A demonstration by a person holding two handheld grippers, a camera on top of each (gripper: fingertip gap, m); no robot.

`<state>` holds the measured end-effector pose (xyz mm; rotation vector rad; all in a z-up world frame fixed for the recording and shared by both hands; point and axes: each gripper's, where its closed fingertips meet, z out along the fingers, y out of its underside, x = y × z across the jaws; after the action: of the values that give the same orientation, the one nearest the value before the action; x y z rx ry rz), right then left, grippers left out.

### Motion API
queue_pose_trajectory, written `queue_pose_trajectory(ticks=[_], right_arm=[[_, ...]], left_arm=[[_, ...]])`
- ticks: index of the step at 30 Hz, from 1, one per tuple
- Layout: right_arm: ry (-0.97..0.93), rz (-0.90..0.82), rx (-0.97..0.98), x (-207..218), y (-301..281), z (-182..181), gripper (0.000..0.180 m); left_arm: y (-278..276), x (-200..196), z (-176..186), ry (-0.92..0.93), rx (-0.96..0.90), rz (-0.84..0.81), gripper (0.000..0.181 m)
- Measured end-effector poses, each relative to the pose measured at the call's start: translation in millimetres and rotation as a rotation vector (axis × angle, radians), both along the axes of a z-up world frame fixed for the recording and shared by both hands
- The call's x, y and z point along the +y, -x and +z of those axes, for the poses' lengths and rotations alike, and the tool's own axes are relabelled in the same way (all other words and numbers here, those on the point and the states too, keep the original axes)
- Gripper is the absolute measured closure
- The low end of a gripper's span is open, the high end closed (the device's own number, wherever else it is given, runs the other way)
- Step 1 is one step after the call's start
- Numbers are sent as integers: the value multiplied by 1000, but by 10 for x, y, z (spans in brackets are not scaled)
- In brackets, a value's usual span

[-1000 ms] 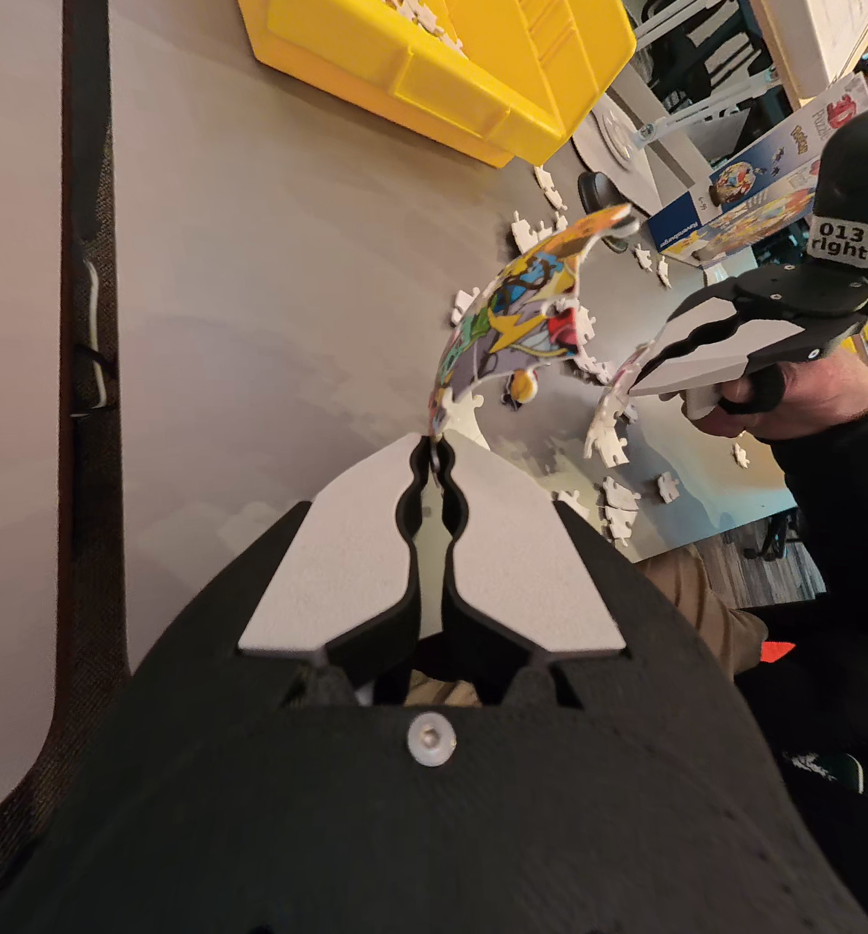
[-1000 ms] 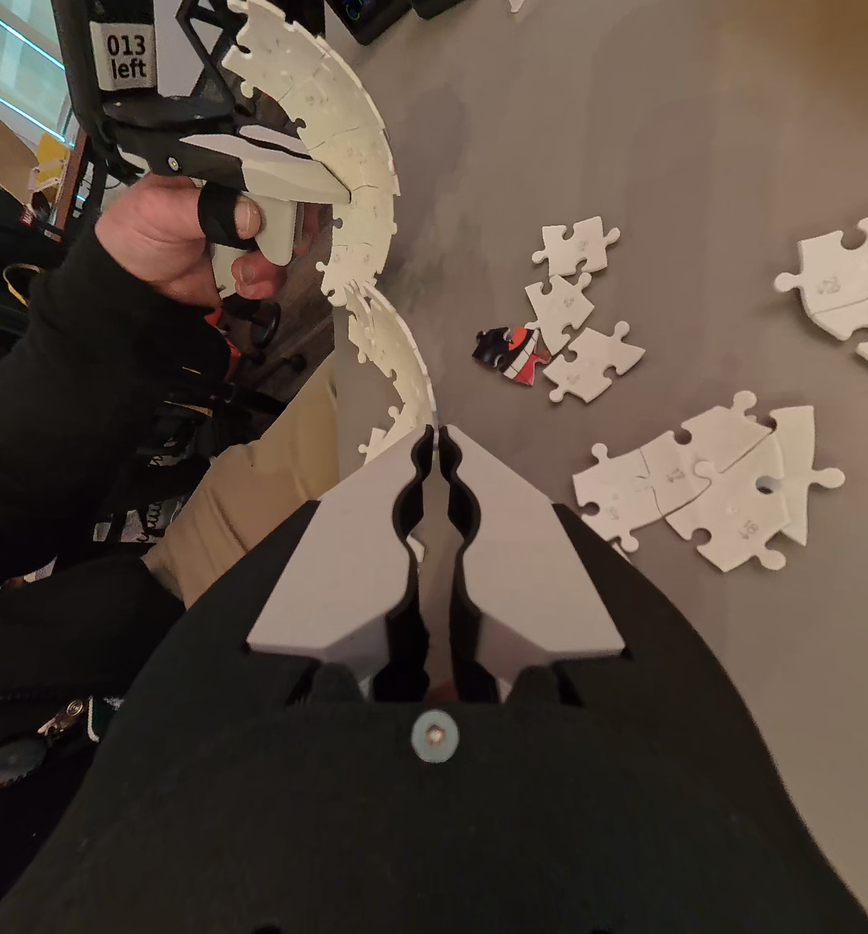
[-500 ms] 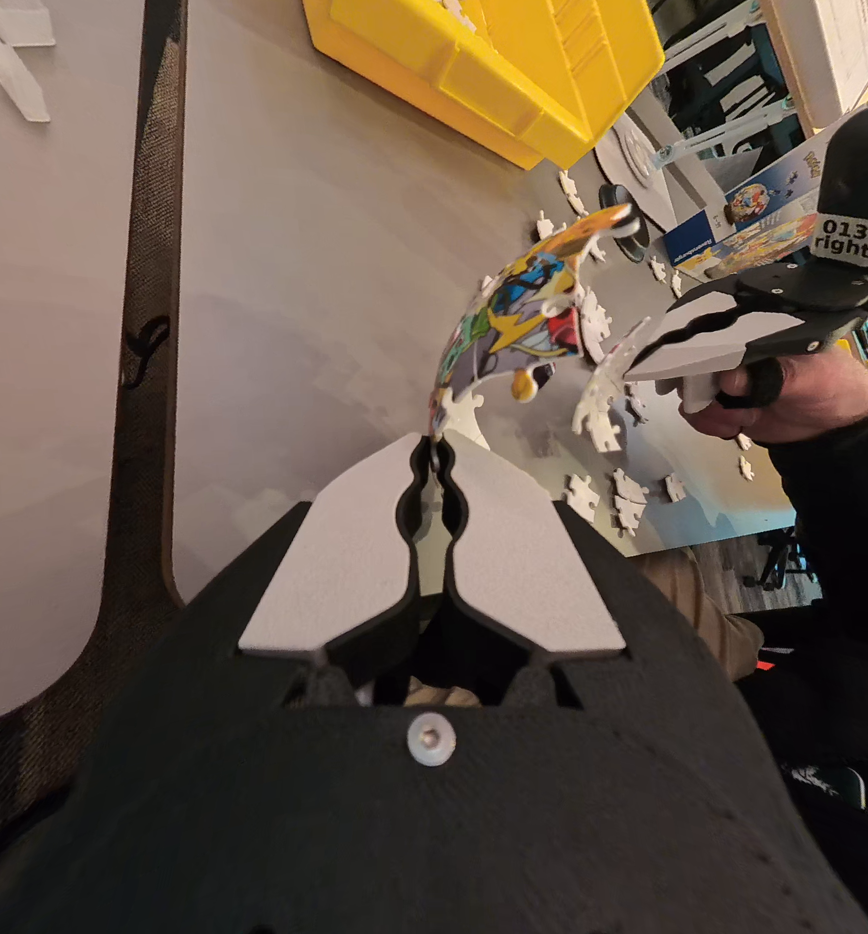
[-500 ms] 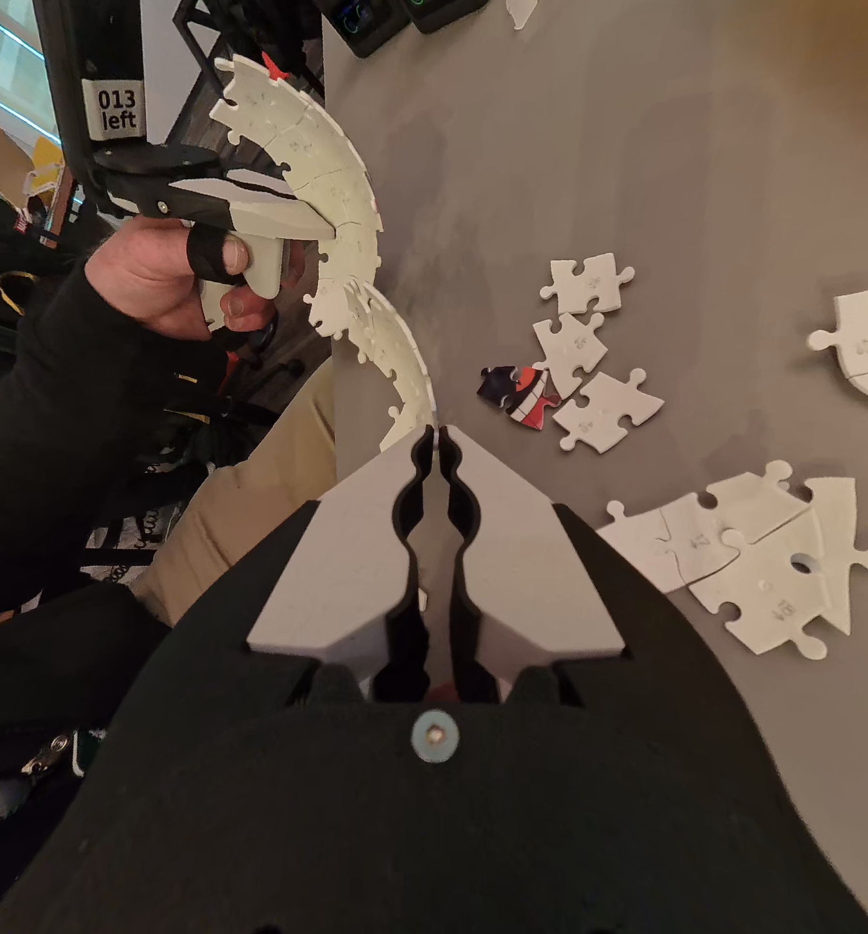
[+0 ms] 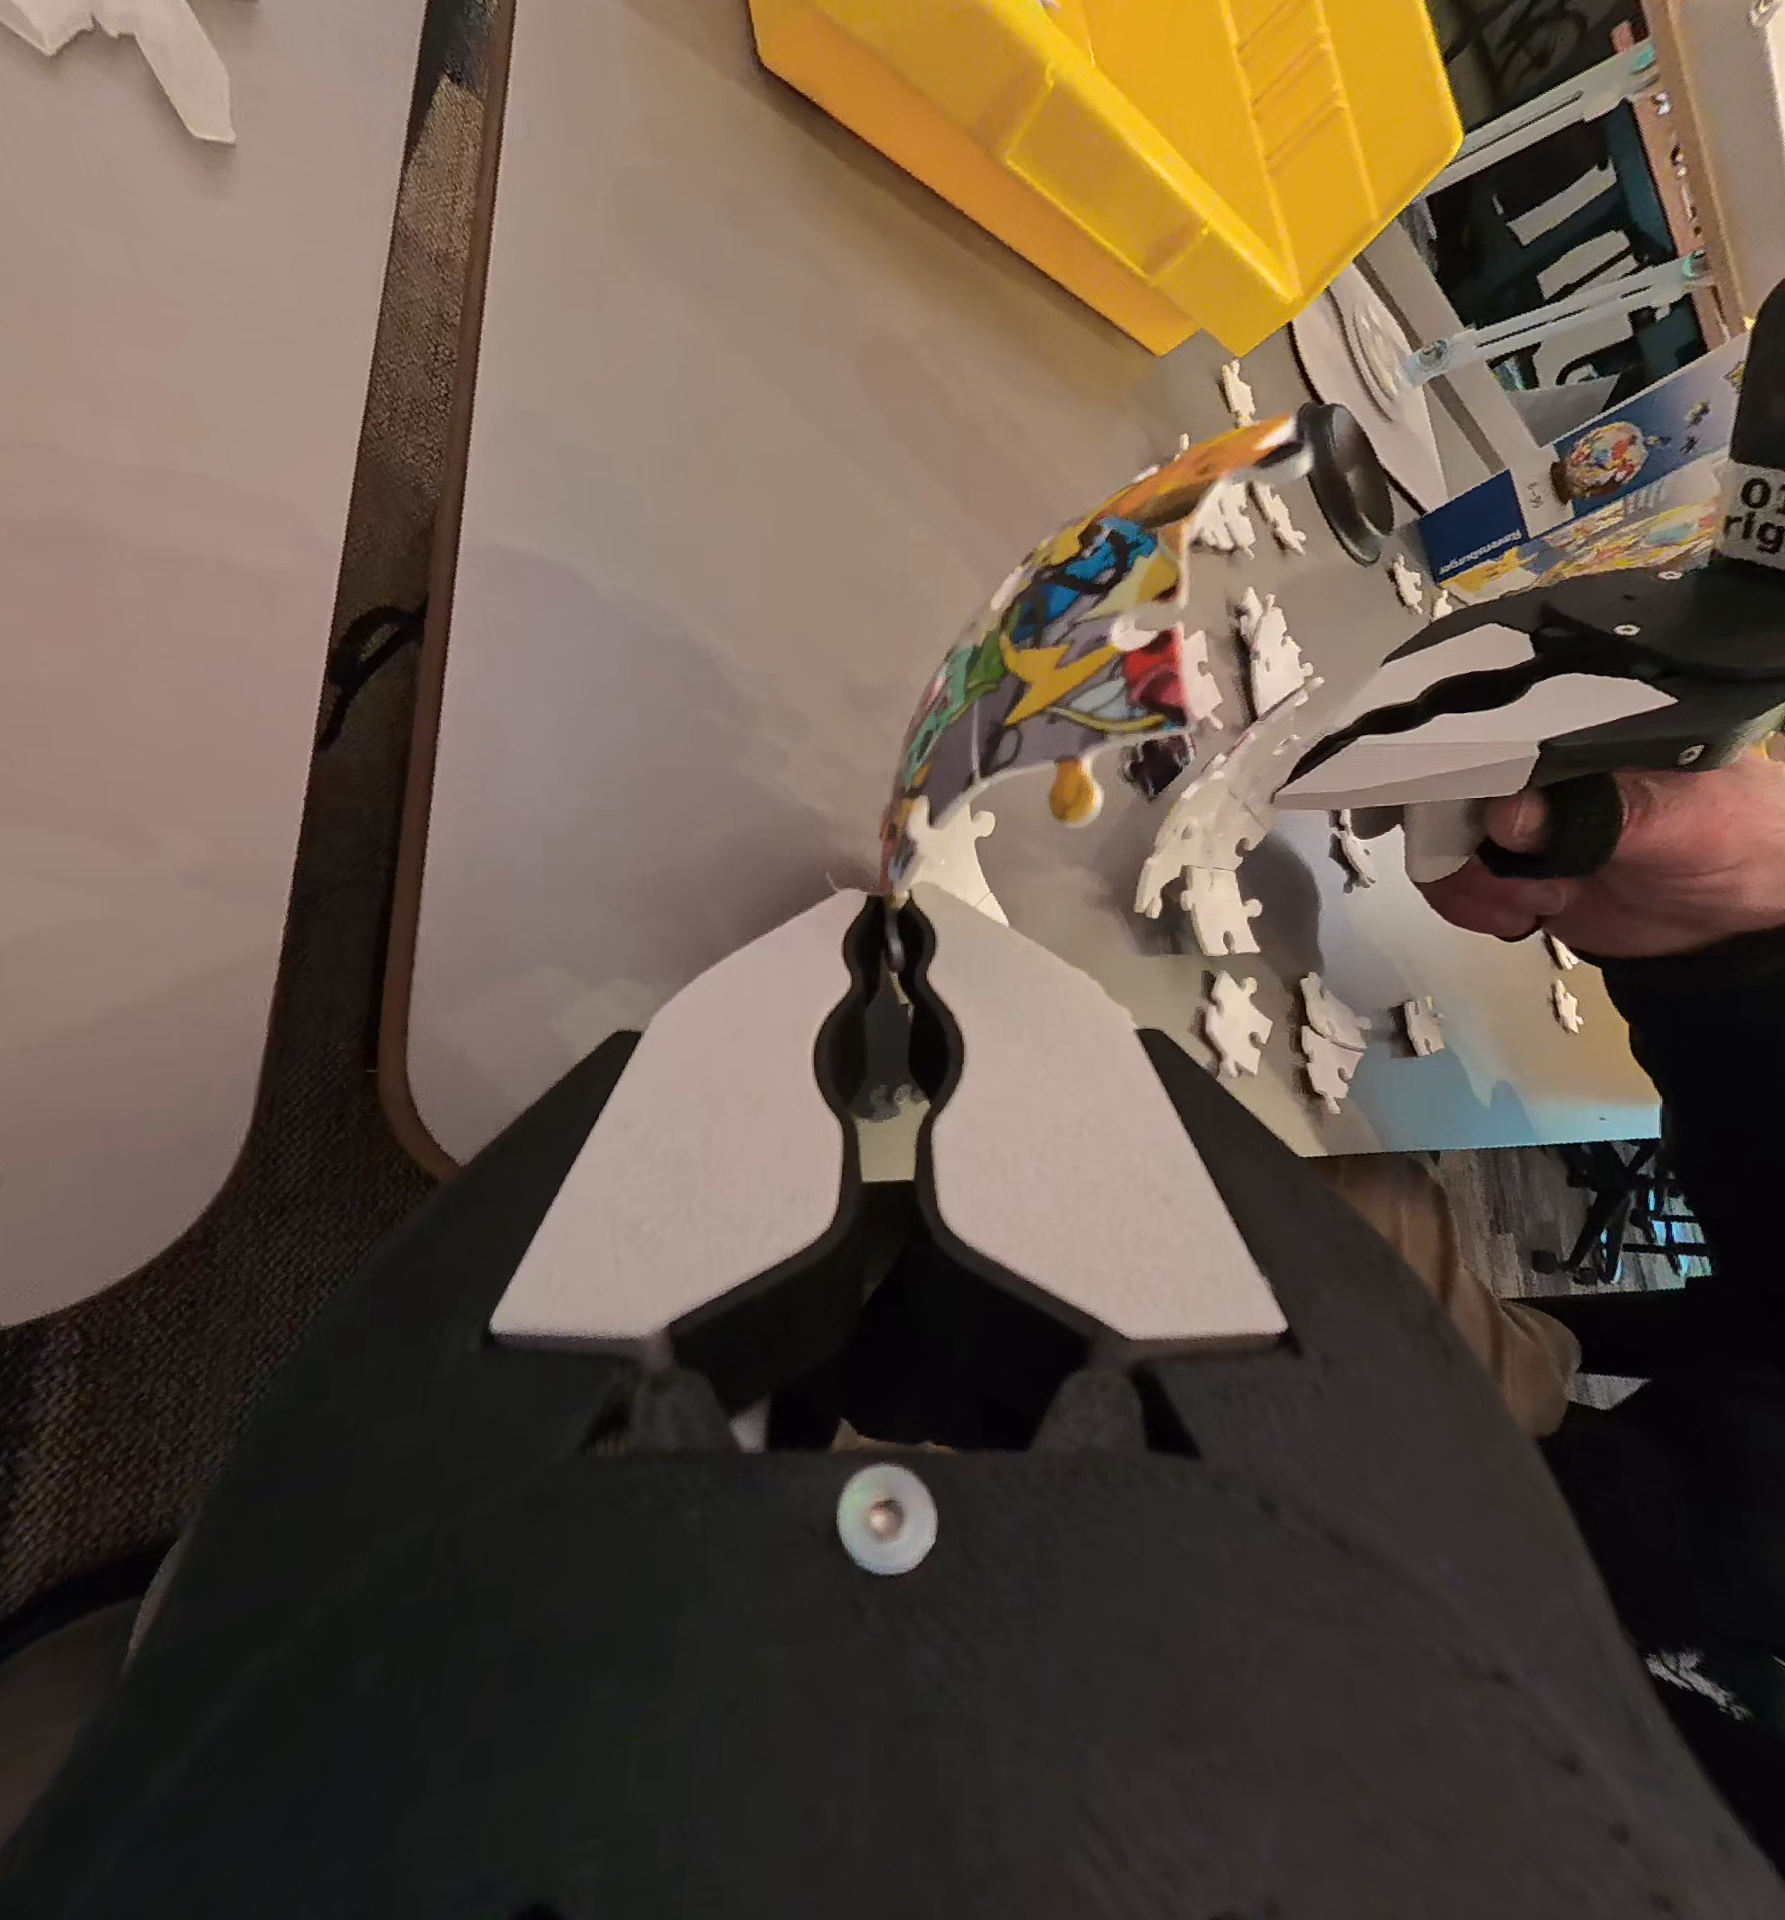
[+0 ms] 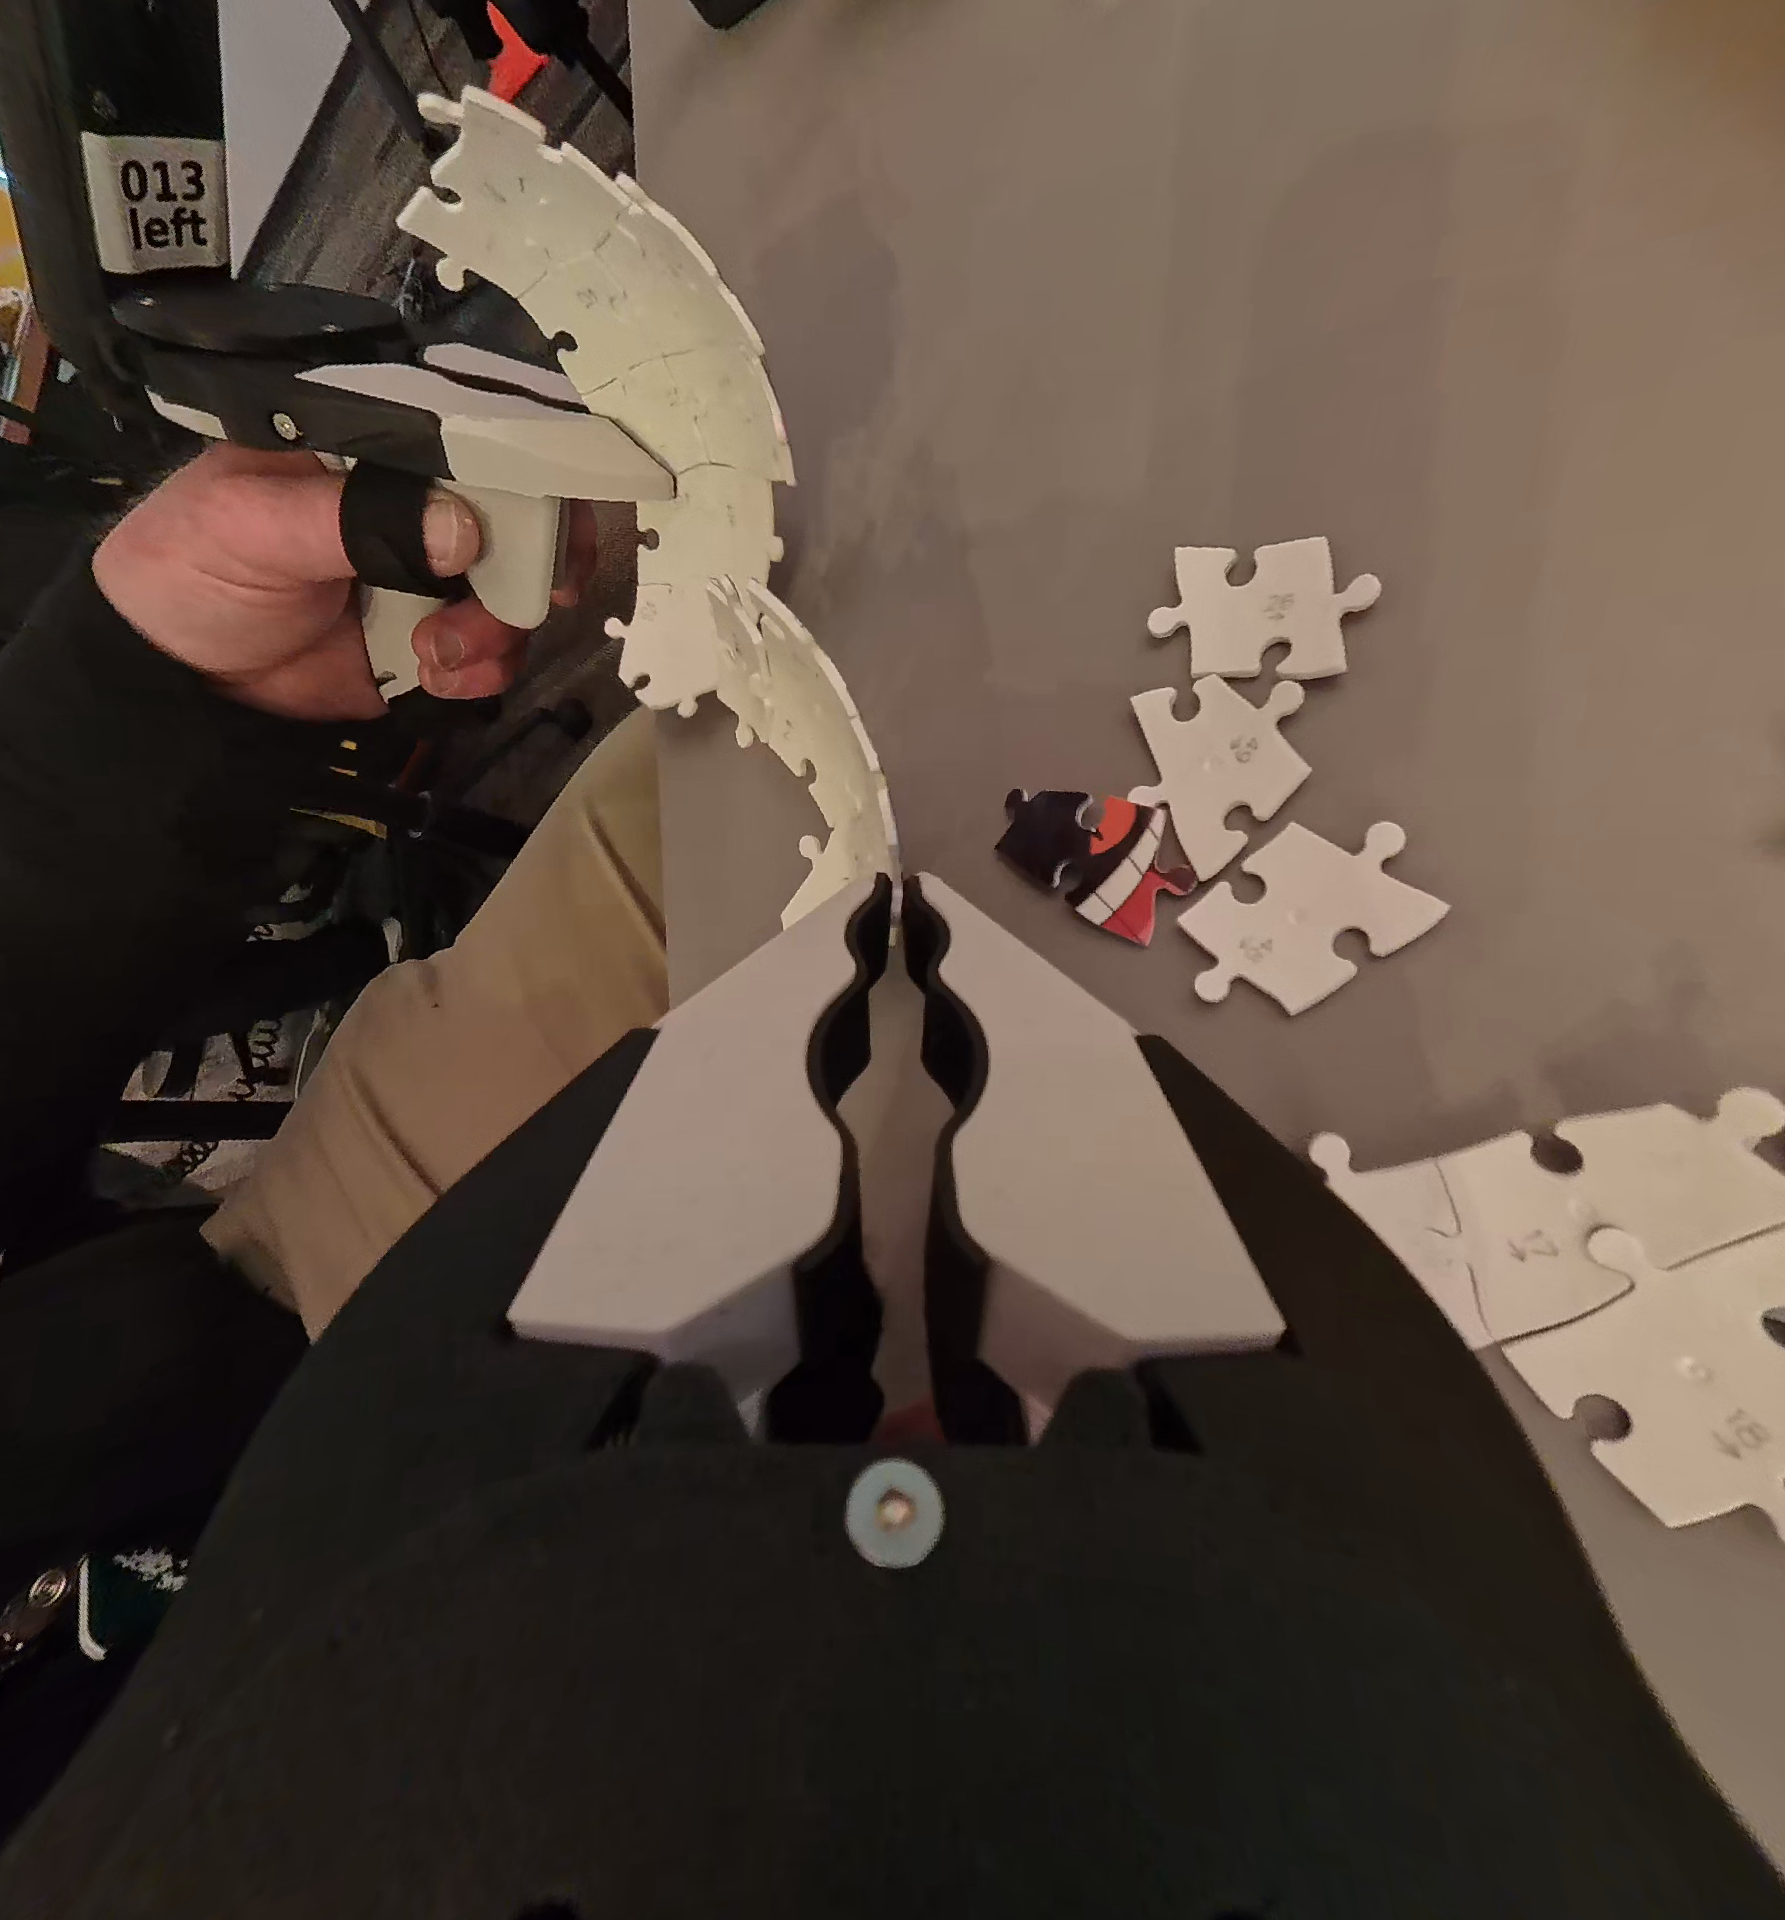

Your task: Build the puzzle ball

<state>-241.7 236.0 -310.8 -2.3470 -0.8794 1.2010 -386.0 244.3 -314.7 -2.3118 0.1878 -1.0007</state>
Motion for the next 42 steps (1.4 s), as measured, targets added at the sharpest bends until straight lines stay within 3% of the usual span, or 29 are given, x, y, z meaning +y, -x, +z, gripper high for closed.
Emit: queue_pose_trajectory(ticks=[25, 42], right_arm=[[9, 9, -10, -13, 21, -24, 180], [10, -3, -5, 12, -5, -13, 180]], left_arm=[[-31, -8, -162, 57, 22, 20, 174], [27, -2, -59, 37, -21, 15, 156]])
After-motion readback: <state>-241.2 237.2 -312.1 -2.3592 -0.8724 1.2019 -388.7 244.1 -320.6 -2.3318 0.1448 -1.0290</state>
